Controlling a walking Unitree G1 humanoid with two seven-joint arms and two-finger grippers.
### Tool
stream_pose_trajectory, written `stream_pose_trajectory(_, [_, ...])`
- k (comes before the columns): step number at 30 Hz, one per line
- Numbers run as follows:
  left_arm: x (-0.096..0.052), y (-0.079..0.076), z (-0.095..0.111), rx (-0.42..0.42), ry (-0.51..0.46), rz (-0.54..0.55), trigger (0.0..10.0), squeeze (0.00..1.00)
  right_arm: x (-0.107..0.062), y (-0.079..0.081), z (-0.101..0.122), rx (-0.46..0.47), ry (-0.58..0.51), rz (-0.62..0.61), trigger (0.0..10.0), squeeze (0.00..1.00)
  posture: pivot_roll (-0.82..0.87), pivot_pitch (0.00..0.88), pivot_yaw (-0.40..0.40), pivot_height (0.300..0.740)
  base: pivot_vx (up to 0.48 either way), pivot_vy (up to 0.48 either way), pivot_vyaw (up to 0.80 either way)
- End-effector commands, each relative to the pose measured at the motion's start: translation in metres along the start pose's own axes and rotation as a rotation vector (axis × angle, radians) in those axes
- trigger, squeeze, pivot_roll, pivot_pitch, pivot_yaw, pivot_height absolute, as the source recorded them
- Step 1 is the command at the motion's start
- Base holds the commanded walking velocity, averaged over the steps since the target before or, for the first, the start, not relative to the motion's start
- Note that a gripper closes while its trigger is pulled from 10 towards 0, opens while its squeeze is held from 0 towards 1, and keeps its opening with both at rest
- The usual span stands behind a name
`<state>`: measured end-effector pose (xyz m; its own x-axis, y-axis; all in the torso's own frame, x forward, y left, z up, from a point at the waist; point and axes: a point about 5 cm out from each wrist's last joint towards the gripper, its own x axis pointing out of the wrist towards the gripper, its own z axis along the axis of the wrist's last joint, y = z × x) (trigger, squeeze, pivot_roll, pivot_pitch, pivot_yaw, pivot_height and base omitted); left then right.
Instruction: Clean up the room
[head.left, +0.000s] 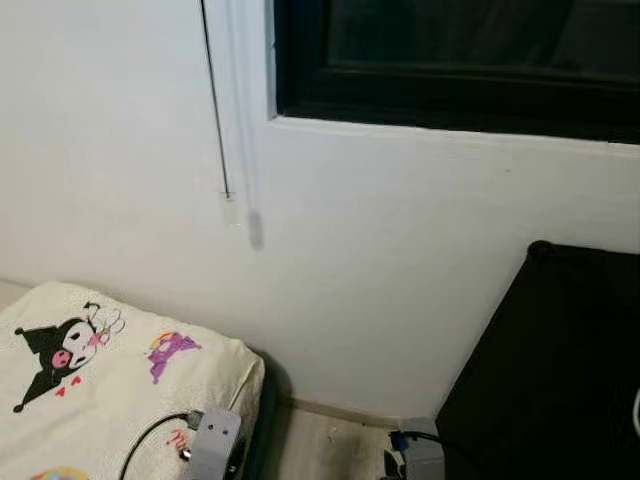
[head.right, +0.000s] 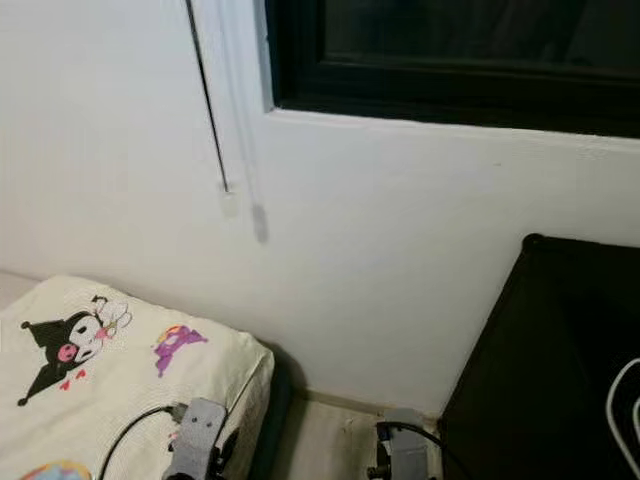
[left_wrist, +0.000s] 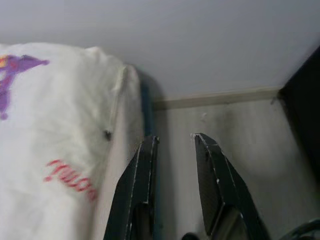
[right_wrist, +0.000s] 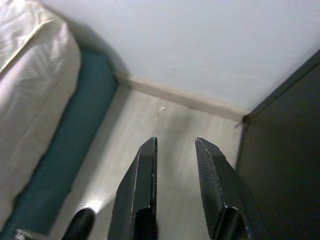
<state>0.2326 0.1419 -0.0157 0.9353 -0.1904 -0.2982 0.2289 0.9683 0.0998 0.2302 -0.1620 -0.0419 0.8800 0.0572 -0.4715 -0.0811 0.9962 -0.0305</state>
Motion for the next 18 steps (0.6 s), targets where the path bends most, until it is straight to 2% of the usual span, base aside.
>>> stream_pose_trajectory(1, [-0.0023, -0.0017, -0.0044, 0.004, 0.024, -0.001, 10.0, 0.0, -0.0022, -0.0008, -0.0051, 0.015, 0.021, -0.01, 10.0, 0.0, 0.02, 0.11, -0.034, 0.74, 0.0, 0.0, 0.0])
stream_pose_trajectory(18, [-0.0028, 0.0029, -0.0065, -0.017, 0.041, 0.025, 10.0, 0.0, -0.0002, -0.001, -0.0036, 0.008, 0.03, -0.004, 10.0, 0.0, 0.03, 0.116, -0.036, 0.74, 0.0, 0.0, 0.0])
